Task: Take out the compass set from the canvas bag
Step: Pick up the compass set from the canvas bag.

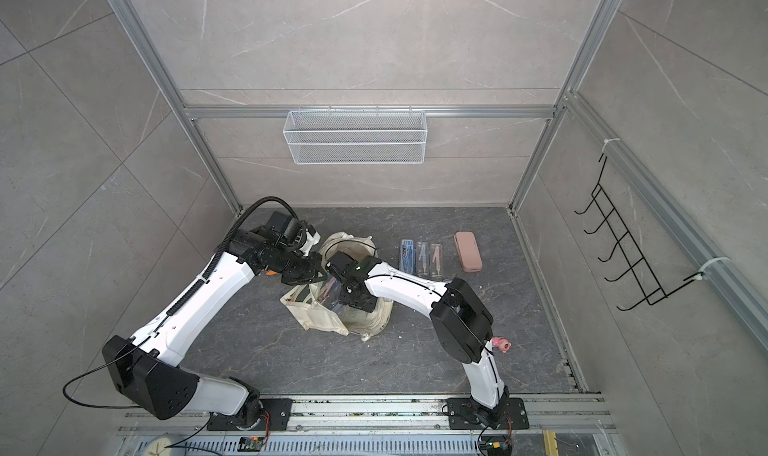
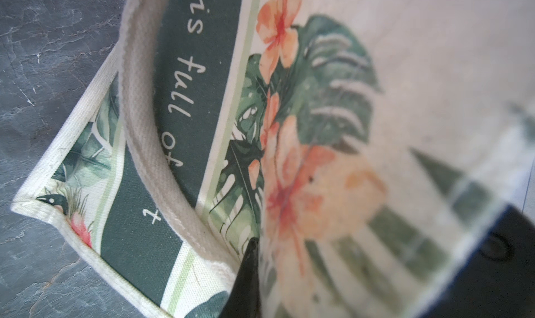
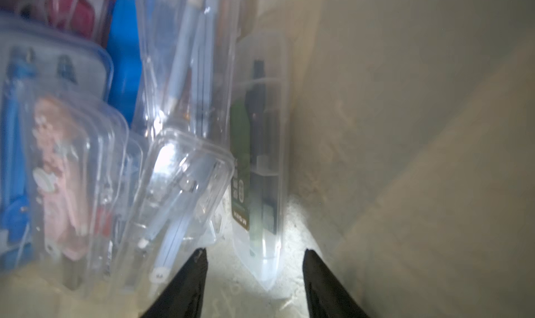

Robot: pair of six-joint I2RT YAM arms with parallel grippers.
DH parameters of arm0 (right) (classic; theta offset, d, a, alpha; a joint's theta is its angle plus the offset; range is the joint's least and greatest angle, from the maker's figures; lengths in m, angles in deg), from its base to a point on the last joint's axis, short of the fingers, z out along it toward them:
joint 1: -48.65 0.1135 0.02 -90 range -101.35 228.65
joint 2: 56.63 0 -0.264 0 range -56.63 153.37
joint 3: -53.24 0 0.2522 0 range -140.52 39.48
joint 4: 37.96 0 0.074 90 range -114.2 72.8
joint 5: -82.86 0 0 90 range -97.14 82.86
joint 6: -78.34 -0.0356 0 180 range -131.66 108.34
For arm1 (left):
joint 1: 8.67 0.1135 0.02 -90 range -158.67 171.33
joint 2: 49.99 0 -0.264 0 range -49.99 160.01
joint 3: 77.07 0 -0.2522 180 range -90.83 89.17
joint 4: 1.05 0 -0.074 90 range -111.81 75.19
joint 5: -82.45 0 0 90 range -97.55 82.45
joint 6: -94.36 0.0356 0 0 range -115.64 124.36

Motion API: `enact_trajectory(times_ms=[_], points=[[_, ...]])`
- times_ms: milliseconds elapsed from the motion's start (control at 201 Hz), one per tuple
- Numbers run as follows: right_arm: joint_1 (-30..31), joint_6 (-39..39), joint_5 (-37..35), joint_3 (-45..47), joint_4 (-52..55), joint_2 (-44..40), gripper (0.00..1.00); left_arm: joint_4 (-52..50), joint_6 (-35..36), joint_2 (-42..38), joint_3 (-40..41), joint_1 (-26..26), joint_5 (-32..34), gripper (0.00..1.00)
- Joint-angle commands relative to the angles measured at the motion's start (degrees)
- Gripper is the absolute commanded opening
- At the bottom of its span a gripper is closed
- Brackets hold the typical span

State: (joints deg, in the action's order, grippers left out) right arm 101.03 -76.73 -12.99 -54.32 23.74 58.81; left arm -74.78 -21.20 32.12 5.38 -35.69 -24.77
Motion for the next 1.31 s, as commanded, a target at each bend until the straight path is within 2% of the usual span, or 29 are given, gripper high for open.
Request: enact_trajectory(times_ms=[0, 264, 469, 698, 792, 917, 1121, 1301], points=[[-0.68, -3.43, -3.78, -1.08, 2.11, 1.92, 0.58, 1.29, 0.06, -2.21, -0.46, 0.07, -2.54, 0.0], [-1.67, -5.09, -2.7, 1.46, -1.79, 3.86, 0.6, 0.65, 0.56, -2.64, -0.23, 0.09, -2.93, 0.0], [-1.87, -4.47, 1.15, 5.74, -11.28, 4.05, 0.58, 0.55, 0.49, -2.96, 0.04, 0.04, -3.05, 0.0], [-1.93, -1.52, 1.66, 8.71, -18.58, 0.75, 0.46, 0.29, 0.28, -3.35, 0.34, 0.1, -2.71, 0.0], [-1.92, 0.56, 2.18, 9.06, -21.18, -0.81, 0.36, 0.21, 0.23, -3.25, 0.38, 0.04, -2.65, 0.0], [-1.83, 2.09, 2.81, 9.66, -23.29, -2.87, 0.28, 0.11, 0.31, -3.18, 0.22, 0.05, -2.45, 0.0], [-1.79, 3.54, 4.47, 10.36, -24.39, -6.28, 0.2, 0.18, 0.15, -3.01, -0.09, 0.05, -1.95, 0.0], [-1.78, 6.02, 3.95, 11.26, -23.32, -10.17, 0.18, 0.07, -0.05, -2.49, -0.56, 0.04, -1.82, 0.0]])
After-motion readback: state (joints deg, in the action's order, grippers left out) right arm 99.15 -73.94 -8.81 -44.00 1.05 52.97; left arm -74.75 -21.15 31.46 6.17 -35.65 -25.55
